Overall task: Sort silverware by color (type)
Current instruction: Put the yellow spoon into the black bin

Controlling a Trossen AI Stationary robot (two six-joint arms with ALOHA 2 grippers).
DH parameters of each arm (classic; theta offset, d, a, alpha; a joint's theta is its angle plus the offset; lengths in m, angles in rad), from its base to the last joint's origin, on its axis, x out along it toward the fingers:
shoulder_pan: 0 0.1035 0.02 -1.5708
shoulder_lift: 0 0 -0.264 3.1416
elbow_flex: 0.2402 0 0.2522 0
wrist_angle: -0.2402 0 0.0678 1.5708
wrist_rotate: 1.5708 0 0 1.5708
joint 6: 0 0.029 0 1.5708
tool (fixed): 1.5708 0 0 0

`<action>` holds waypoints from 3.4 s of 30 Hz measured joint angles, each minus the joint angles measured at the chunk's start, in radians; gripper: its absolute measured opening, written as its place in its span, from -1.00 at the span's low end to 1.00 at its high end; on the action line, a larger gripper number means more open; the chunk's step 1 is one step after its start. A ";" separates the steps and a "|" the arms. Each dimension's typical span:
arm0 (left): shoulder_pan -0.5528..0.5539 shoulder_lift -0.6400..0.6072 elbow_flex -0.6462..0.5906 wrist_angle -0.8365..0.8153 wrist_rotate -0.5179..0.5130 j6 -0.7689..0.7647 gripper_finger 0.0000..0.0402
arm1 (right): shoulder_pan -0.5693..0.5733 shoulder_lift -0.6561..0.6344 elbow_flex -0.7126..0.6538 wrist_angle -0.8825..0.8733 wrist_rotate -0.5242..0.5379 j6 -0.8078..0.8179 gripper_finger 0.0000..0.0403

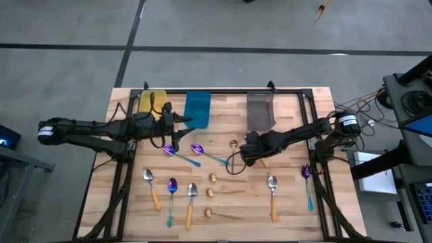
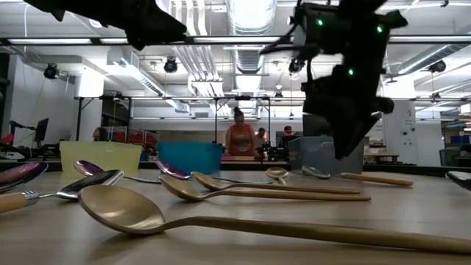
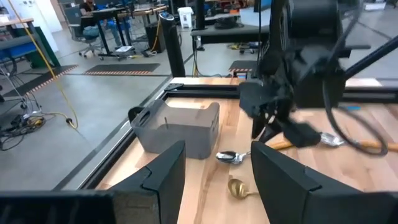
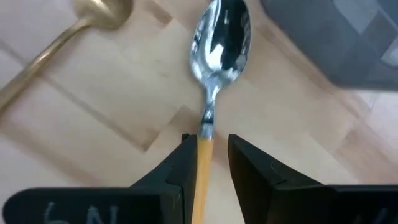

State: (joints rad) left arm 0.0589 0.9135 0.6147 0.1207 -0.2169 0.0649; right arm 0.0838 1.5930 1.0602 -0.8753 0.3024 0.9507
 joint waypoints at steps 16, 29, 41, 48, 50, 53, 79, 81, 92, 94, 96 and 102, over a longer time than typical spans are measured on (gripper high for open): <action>0.000 0.001 0.000 -0.020 0.025 0.058 -0.19 | -0.141 -0.001 0.054 -0.048 -0.280 0.070 -0.19; 0.000 0.001 0.006 0.011 0.019 0.080 -0.19 | -0.143 -0.002 -0.169 0.266 -0.213 0.075 -0.12; 0.001 0.001 0.012 0.019 0.016 0.098 -0.19 | -0.142 -0.005 -0.205 0.300 -0.162 0.080 -0.58; 0.001 0.001 0.012 0.019 0.016 0.099 -0.19 | -0.143 -0.002 -0.203 0.318 -0.153 0.078 -0.85; 0.001 0.001 0.012 0.019 0.016 0.099 -0.19 | -0.143 -0.002 -0.193 0.316 -0.154 0.071 -0.85; 0.001 0.001 0.012 0.019 0.016 0.099 -0.19 | -0.143 0.001 -0.156 0.298 -0.162 0.053 -0.85; 0.001 0.001 0.011 0.014 0.016 0.107 -0.19 | -0.276 0.031 0.442 0.073 -0.270 -0.145 -0.85; 0.001 0.001 0.011 0.010 0.015 0.110 -0.19 | -0.313 0.046 0.476 0.048 -0.305 -0.160 -0.85; 0.001 0.001 0.011 0.000 0.015 0.116 -0.19 | -0.546 0.052 0.515 -0.097 -0.490 -0.207 -0.85; 0.001 0.001 0.011 -0.006 0.015 0.119 -0.19 | -0.581 0.052 0.515 -0.150 -0.493 -0.220 -0.85; 0.001 0.001 0.011 -0.007 0.015 0.125 -0.19 | -0.616 0.052 0.511 -0.191 -0.493 -0.237 -0.85; 0.001 0.001 0.011 -0.009 0.015 0.128 -0.19 | -0.706 0.051 0.483 -0.283 -0.493 -0.257 -0.85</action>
State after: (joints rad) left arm 0.0597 0.9146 0.6258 0.1116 -0.2020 0.1932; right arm -0.6225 1.6440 1.5433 -1.1583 -0.1904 0.6937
